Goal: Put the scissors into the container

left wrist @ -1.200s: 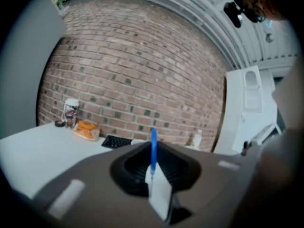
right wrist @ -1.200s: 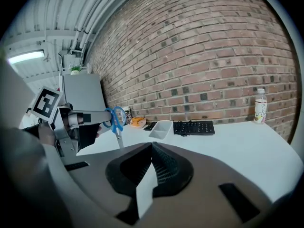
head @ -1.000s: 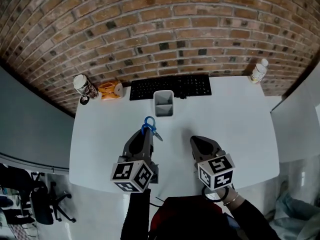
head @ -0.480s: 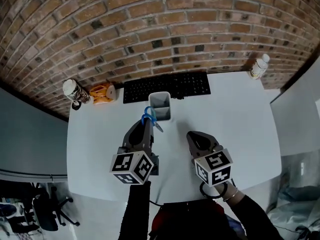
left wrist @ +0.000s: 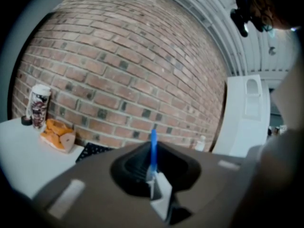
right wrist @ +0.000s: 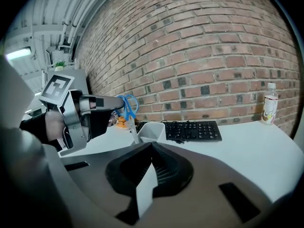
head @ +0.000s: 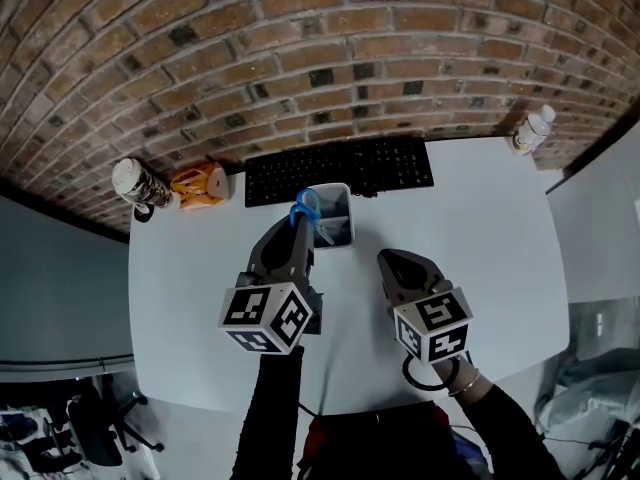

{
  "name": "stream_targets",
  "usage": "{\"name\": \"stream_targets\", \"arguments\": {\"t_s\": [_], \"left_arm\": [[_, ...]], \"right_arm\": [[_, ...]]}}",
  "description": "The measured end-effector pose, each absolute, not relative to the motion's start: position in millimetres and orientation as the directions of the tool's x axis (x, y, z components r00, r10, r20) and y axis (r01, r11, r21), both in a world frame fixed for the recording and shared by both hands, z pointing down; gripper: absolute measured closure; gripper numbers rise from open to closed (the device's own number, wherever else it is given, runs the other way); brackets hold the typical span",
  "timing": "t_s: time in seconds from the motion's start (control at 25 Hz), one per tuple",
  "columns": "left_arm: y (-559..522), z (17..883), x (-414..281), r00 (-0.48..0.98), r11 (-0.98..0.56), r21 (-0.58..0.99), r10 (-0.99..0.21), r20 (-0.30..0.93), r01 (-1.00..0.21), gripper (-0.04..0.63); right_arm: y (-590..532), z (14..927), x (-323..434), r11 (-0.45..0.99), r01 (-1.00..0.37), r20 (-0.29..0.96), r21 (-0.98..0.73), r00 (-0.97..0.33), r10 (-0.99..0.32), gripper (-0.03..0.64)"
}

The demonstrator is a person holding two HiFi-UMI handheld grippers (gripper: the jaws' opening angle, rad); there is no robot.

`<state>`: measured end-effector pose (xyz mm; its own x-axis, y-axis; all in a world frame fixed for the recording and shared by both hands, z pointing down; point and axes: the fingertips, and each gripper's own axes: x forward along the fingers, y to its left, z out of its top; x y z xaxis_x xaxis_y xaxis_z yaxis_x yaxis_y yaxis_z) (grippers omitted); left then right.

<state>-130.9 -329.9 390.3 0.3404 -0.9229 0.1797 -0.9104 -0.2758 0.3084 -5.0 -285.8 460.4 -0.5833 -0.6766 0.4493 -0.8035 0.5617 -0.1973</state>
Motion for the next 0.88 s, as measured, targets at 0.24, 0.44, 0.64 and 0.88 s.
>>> {"name": "stream_targets", "arguments": {"t_s": [0.24, 0.44, 0.64, 0.88], "left_arm": [[-347, 407, -138, 0.363, -0.287, 0.335, -0.911, 0.193, -0.897, 0.563], [-355, 429, -137, 0.390, -0.294, 0.367, -0.894, 0.220, -0.882, 0.565], [-361, 446, -132, 0.414, -0.302, 0.396, -0.878, 0.238, -0.867, 0.565], [-367, 456, -130, 0.432, -0.308, 0.415, -0.868, 0.246, -0.856, 0.565]], "right_arm": [[-298, 468, -19, 0.548, -0.813, 0.464, -0.196, -0.569, -0.679, 0.607], [-305, 480, -23, 0.530, -0.825, 0.486, -0.197, -0.552, -0.678, 0.607], [-310, 490, -23, 0.513, -0.835, 0.505, -0.198, -0.536, -0.677, 0.607], [-318, 497, -26, 0.506, -0.840, 0.521, -0.194, -0.526, -0.673, 0.607]]}}
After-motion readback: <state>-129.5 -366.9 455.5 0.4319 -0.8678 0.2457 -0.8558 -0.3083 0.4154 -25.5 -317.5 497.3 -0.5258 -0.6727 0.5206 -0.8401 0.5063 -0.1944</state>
